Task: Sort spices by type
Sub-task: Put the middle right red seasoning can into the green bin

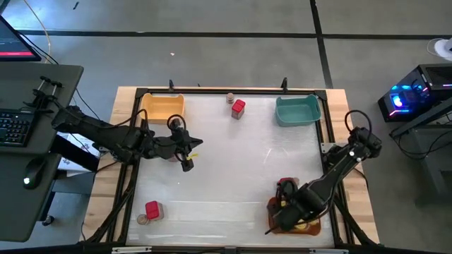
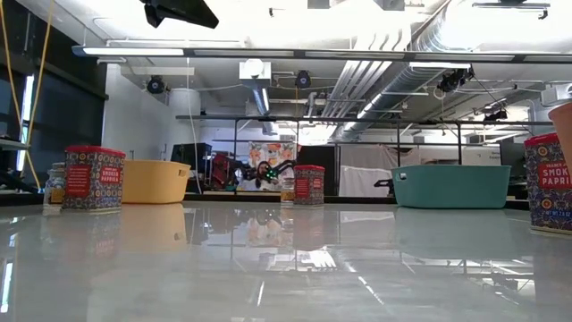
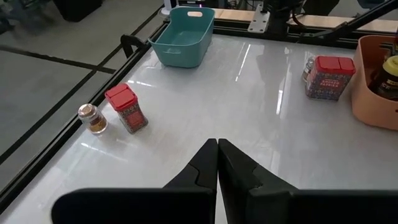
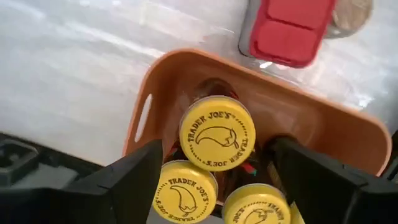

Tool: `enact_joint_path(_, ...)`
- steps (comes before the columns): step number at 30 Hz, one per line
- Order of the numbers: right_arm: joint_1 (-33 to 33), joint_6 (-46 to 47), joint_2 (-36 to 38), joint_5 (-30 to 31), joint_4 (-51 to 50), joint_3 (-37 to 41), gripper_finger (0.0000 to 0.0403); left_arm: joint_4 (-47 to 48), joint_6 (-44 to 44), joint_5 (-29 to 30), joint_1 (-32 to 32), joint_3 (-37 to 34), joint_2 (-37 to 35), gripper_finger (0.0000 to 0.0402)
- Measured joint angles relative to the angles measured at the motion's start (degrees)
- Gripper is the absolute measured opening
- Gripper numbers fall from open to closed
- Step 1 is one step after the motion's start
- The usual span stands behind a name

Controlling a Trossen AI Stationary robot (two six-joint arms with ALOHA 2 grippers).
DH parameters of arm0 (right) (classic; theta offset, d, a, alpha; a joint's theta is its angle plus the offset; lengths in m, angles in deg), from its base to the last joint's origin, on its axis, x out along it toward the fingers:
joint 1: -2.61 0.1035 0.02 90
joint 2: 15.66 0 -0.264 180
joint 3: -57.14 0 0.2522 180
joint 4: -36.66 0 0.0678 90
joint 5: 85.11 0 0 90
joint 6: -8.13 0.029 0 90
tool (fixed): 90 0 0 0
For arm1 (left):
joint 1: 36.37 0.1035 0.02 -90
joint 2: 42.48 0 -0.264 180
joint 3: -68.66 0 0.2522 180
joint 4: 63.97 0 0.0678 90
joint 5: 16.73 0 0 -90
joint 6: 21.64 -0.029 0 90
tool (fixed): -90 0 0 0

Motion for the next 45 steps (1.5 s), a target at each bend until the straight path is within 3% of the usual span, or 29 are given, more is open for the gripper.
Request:
enact_joint_path(8, -1.49, -7.02, 0.00, -2.93, -0.77, 0.00, 0.0312, 0.11, 0.06, -1.07, -0.04, 0.29, -0.13, 0.0000)
enact_joint_path(14, -5.50, -14.63, 0.54, -4.59, -2.80, -0.27, 0.0312, -0.37, -2.51, -4.93, -0.04, 5.62, -0.22, 0.0000)
enact_joint_path(21, -11.59, -25.41, 0.83, 8.24, -8.06, -5.39, 0.0312, 0.37, -7.75, -5.02, -0.18, 11.14, -0.24, 0.0000)
enact_joint_path(24, -14.89, -27.82, 0.83, 10.21, -10.19, -5.22, 0.0312, 3.06, -5.60, -5.03, -1.10, 11.93, -0.24, 0.0000)
enact_joint_path(29, -20.25, -40.51, 0.81, 7.20, -7.31, -3.70, 0.0312, 10.44, 1.73, -6.95, -4.52, 11.91, -0.40, 0.0000)
enact_joint_path(33, -22.32, -44.47, 0.79, 3.14, -10.48, -1.82, 0.0312, 12.15, 4.63, -7.06, -8.49, 11.77, -1.22, 0.0000)
enact_joint_path(39, -17.87, -43.81, 4.02, 1.18, -15.61, 3.10, 0.0312, 9.73, 5.92, -2.72, -11.39, 9.56, -2.46, 0.0000)
enact_joint_path(45, -10.69, -23.11, 14.40, -2.09, -13.56, 14.00, 0.0312, 9.64, 9.11, -4.12, -10.59, 9.20, -1.28, 0.0000)
